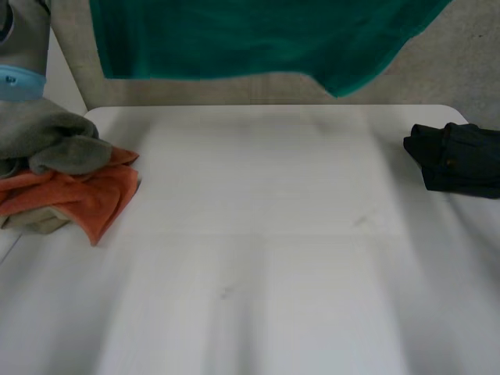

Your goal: Fold the laundry.

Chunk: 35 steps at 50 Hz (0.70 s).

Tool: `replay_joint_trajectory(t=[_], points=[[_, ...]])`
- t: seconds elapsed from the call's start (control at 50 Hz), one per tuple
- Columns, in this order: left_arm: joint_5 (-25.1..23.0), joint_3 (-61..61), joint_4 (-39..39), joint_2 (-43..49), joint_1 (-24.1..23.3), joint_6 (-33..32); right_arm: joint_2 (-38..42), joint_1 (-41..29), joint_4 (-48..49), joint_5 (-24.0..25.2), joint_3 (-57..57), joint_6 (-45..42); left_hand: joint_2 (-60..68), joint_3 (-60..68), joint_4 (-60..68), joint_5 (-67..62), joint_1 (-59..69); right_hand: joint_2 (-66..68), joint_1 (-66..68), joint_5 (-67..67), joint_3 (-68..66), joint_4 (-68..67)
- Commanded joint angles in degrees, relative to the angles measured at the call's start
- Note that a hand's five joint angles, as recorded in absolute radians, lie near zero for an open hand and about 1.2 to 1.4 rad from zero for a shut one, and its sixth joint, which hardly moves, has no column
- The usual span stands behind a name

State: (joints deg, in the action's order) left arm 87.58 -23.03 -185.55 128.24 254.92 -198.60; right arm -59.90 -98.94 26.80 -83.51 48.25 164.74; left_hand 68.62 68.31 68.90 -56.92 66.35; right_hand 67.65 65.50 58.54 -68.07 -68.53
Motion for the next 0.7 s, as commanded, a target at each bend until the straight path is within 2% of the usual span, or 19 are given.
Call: replay_joint_trajectory(t=[0.02, 0.14, 0.24, 0.36, 0.44, 0.5, 0.52, 0.58, 0.64, 0.7], points=[[-1.36, -9.65, -1.3, 0.16, 1.02, 0.84, 1.71, -0.38, -3.85, 1.86, 2.81, -0.65, 11.38, 11.69, 11.1, -13.08, 13.65, 12.35, 14.5, 11.46, -11.93, -11.47], [-3.02, -21.42, -4.65, 0.95, 2.16, 1.02, 5.23, 0.32, -9.91, 5.02, 7.64, -2.14, 11.38, 11.69, 11.1, -13.08, 13.65, 12.35, 14.5, 11.46, -11.93, -11.47], [-6.45, -32.06, -4.65, 0.78, 1.81, 0.67, 7.25, 2.34, -16.85, 6.87, 13.26, -5.3, 11.38, 11.69, 11.1, -13.08, 13.65, 12.35, 14.5, 11.46, -11.93, -11.47], [-10.67, -46.74, -2.2, -3.52, 1.02, -4.07, 5.15, 4.98, -29.33, 10.74, 22.4, -15.13, 11.38, 11.69, 11.1, -13.08, 13.65, 12.35, 14.5, 11.46, -11.93, -11.47], [-11.9, -56.14, 3.6, -9.58, 1.2, -9.87, 0.67, 8.66, -38.55, 11.88, 28.11, -25.94, 11.38, 11.69, 11.1, -13.08, 13.65, 12.35, 14.5, 11.46, -11.93, -11.47], [-11.82, -63.09, 10.98, -15.2, 1.11, -15.75, -3.46, 12.09, -48.74, 11.8, 33.21, -36.3, 11.38, 11.69, 11.1, -13.08, 13.65, 12.35, 14.5, 11.46, -11.93, -11.47], [-11.64, -66.06, 15.52, -17.48, 1.11, -18.55, -5.73, 13.93, -54.77, 11.53, 36.09, -41.64, 11.38, 11.69, 11.1, -13.08, 13.65, 12.35, 14.5, 11.46, -11.93, -11.47], [-10.5, -71.16, 26.24, -20.92, 1.2, -24.97, -10.04, 17.53, -64.11, 11.18, 41.81, -52.45, 11.38, 11.69, 11.1, -13.08, 13.65, 12.35, 14.5, 11.46, -11.93, -11.47], [-9.62, -73.9, 35.21, -21.98, 1.89, -29.55, -12.95, 19.83, -65.03, 12.14, 45.34, -61.16, 11.38, 11.69, 11.1, -13.08, 13.65, 12.35, 14.5, 11.46, -11.93, -11.47], [-10.4, -72.08, 37.63, -21.99, 2.95, -31.67, -12.96, 19.31, -62.06, 12.84, 45.44, -60.6, 11.38, 11.69, 11.1, -13.08, 13.65, 12.35, 14.5, 11.46, -11.93, -11.47]])
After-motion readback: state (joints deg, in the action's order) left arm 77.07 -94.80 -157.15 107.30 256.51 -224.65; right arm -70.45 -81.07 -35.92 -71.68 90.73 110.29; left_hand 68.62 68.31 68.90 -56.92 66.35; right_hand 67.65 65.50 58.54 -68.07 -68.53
